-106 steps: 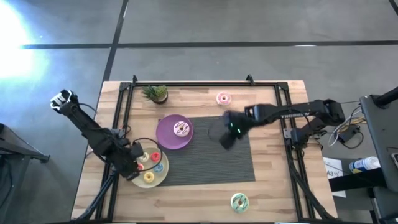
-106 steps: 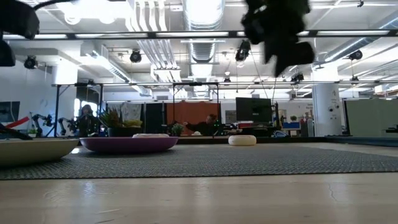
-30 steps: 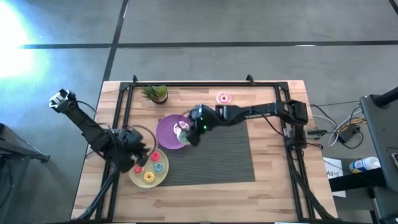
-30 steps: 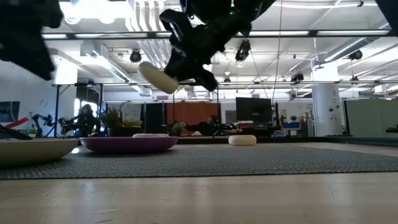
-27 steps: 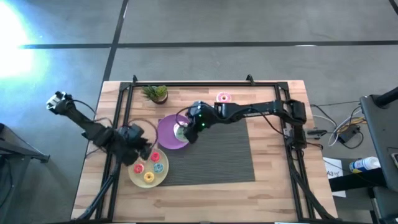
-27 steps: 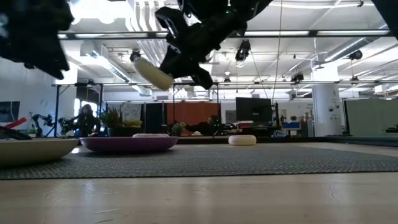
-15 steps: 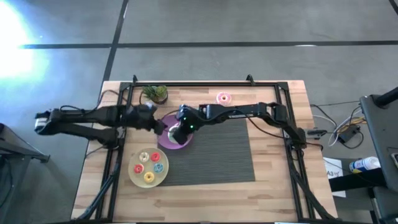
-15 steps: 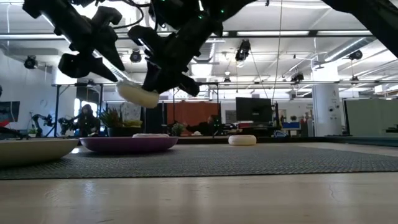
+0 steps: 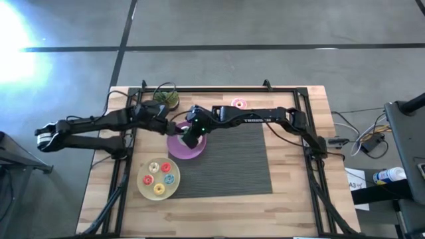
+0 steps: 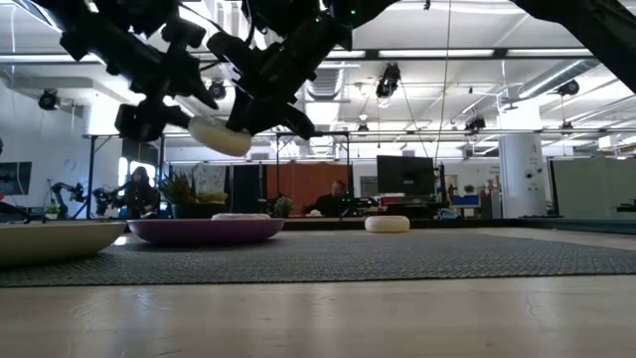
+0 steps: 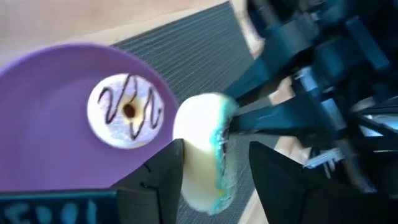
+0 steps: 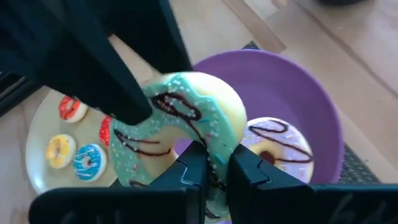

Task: Pick & Place donuts
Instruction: Put the big blue donut on the purple plate

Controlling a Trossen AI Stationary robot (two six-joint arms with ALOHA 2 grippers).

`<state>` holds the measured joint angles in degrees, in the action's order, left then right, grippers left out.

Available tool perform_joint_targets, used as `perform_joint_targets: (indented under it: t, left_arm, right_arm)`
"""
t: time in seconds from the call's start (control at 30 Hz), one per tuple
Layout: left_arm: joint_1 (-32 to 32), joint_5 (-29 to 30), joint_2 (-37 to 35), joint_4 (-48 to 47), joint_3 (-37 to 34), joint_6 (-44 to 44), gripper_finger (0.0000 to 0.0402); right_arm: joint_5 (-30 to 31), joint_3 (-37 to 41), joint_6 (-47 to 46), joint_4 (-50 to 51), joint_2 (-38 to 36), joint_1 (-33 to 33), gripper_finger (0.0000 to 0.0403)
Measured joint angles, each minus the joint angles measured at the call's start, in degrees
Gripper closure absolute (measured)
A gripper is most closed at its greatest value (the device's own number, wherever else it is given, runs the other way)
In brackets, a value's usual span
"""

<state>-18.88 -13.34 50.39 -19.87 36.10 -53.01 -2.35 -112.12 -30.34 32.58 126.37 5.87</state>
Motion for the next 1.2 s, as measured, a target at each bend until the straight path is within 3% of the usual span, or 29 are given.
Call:
perform_joint_targets:
  t: [0.53,0.83,0.97,1.2]
  left_arm:
    - [-0.2,-2.5,3.8,0.0,-0.7,2.9,0.0254]
    - [-1.7,-2.6,4.2,-1.1,-0.7,7.6,0.0380]
    - [-3.2,-2.6,4.3,-3.5,-0.7,9.1,0.0393]
    - [-5.2,-0.4,6.3,-8.4,-0.9,11.3,0.0394]
  right_arm:
    - [0.3,0.5,0.7,-2.3,-0.1,0.2,0.0374]
    - [0.7,0.5,4.5,-2.3,-0.3,0.2,0.0369]
    - [-1.3,0.5,4.6,-1.6,-0.3,0.2,0.0330]
    - [-2.7,-0.2,5.5,-0.8,-0.8,0.0,0.0214]
